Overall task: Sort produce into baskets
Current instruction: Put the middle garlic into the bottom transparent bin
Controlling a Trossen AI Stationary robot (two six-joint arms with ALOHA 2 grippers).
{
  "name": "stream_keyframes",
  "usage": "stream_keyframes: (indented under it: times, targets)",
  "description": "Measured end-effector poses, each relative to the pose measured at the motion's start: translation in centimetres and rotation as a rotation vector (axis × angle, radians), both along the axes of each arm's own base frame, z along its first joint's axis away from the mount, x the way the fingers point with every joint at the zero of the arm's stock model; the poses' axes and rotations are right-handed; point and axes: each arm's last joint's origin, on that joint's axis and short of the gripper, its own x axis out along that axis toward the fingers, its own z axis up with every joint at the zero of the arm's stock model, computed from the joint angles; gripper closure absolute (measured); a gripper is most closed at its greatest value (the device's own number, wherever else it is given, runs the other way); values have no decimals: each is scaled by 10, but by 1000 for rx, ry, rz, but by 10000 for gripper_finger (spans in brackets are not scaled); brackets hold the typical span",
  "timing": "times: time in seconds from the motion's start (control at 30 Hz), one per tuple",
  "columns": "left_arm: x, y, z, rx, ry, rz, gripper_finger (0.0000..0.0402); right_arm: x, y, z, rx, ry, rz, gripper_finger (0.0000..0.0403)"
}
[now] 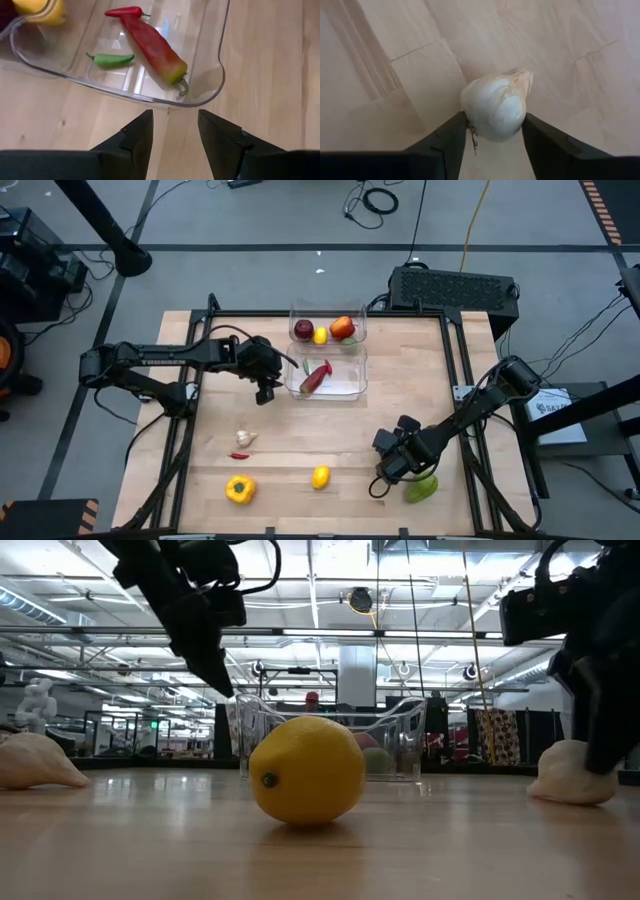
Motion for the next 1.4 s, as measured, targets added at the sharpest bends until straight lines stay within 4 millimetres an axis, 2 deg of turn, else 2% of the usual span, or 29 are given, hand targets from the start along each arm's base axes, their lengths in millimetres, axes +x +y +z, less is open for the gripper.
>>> stream_keyframes:
  times: [0.2,0.4,0.67,0.83,1.03,1.23,1.3,1.4]
  targets:
    - [-1,1,-1,29,23,10,237,2,3,4,51,10,9,235]
    - [-2,1,-1,54,32,11,237,15,12,24,65,-54,88,236]
    - [-3,1,-2,52,51,11,237,27,13,47,-25,-140,156,236]
    - [-4,1,-1,69,56,23,237,37,6,65,-164,-182,200,236]
    - [-9,0,5,77,36,28,237,51,-13,89,-499,-241,262,236]
    - [-13,-1,11,81,16,30,237,67,-44,97,-854,-190,292,236]
    - [-14,-1,11,79,12,33,237,74,-60,98,-891,-157,276,236]
    - [-14,-1,11,69,10,48,237,82,-90,97,-857,-113,213,236]
